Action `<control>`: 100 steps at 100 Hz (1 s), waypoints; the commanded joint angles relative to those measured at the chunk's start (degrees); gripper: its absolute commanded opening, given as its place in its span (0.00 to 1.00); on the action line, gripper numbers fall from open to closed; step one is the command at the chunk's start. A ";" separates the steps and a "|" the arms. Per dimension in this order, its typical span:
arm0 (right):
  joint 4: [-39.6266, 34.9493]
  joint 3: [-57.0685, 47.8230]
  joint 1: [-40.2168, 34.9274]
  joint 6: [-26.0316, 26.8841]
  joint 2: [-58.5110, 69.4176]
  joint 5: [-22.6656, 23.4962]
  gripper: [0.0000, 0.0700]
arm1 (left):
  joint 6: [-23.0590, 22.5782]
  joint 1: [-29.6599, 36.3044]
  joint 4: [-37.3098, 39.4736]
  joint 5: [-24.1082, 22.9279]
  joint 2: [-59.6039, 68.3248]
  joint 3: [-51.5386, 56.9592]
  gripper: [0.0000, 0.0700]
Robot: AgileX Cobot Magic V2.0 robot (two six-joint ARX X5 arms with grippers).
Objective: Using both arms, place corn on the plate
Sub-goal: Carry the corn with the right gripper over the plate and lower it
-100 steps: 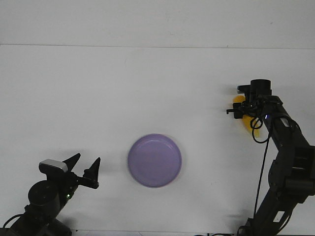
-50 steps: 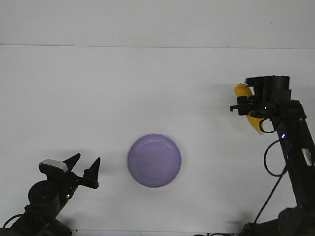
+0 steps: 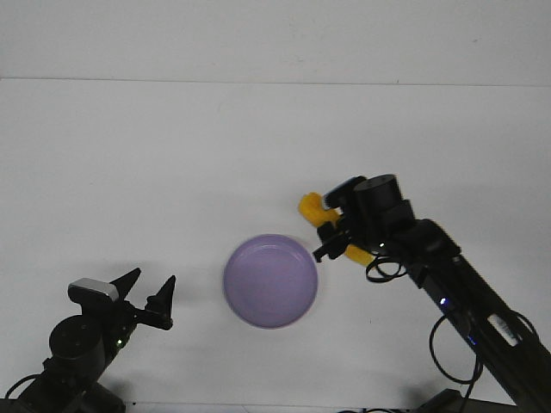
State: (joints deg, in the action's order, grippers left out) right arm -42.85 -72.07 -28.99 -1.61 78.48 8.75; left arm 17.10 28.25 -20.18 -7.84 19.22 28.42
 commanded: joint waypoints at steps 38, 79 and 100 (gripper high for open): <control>16.70 8.41 -18.97 5.86 12.55 -4.42 0.39 | -0.37 0.26 0.52 -0.35 0.22 0.44 0.72; 18.82 8.37 -20.28 6.84 16.61 -5.75 0.81 | -0.37 0.26 0.52 -0.35 0.22 0.44 0.72; 18.84 8.22 -20.26 6.80 14.38 -5.75 0.83 | -0.37 0.26 0.52 -0.35 0.22 0.44 0.72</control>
State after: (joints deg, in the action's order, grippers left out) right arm -24.53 -63.02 -48.71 4.67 94.06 3.14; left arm 17.10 28.25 -20.18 -7.84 19.22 28.42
